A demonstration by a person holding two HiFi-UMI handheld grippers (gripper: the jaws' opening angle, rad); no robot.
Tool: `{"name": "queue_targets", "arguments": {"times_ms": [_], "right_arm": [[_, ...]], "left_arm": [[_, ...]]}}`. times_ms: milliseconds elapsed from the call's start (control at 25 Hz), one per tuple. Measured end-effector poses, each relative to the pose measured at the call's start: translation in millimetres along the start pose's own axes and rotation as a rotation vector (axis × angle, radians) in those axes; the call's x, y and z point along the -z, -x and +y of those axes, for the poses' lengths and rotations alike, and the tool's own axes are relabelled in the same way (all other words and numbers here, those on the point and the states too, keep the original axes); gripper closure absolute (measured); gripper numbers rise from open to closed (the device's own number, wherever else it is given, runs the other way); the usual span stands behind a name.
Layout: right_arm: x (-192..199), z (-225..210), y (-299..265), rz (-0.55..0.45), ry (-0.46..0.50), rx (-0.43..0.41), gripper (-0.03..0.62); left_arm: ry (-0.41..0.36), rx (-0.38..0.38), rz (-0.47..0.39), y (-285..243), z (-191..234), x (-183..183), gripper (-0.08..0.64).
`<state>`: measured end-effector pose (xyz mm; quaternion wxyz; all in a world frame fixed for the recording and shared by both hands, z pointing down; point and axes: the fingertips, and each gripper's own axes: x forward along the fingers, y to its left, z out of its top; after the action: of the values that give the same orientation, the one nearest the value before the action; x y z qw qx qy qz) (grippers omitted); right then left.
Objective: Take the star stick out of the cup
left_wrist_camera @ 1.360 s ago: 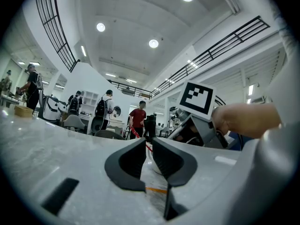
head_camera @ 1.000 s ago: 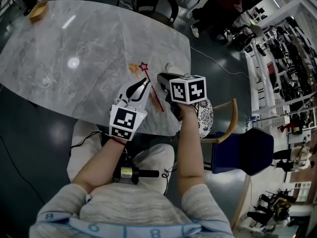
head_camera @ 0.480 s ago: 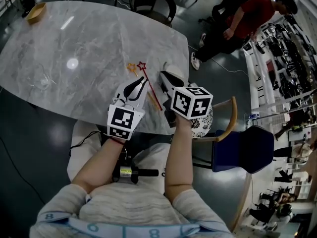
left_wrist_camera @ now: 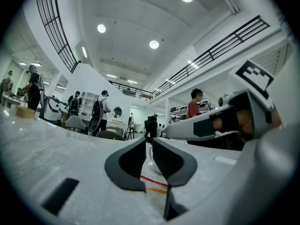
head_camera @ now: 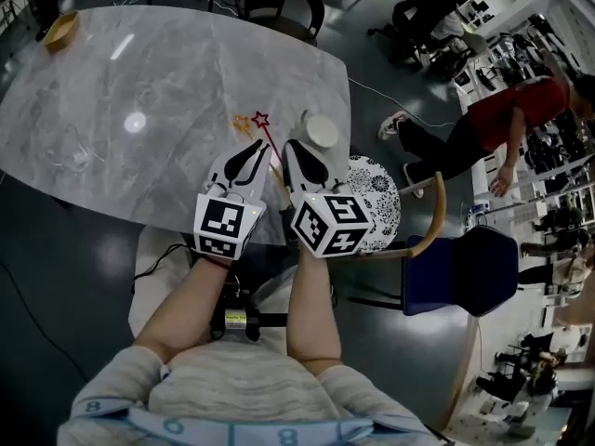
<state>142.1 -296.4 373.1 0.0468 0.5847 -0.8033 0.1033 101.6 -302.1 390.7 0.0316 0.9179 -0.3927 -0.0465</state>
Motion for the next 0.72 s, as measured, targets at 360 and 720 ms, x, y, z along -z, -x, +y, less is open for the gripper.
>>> {"name": "queue_targets", "arguments": {"times_ms": [360, 720], "right_arm": [[16, 13, 8, -0.153, 0.065, 0.096, 0.574], [17, 4, 9, -0.178, 0.127, 0.151, 0.581]], "left_arm": [[-0.005, 0.001, 0.012, 0, -2, 4, 0.523], [0.01, -0.018, 0.009, 0, 3, 6, 0.523]]}}
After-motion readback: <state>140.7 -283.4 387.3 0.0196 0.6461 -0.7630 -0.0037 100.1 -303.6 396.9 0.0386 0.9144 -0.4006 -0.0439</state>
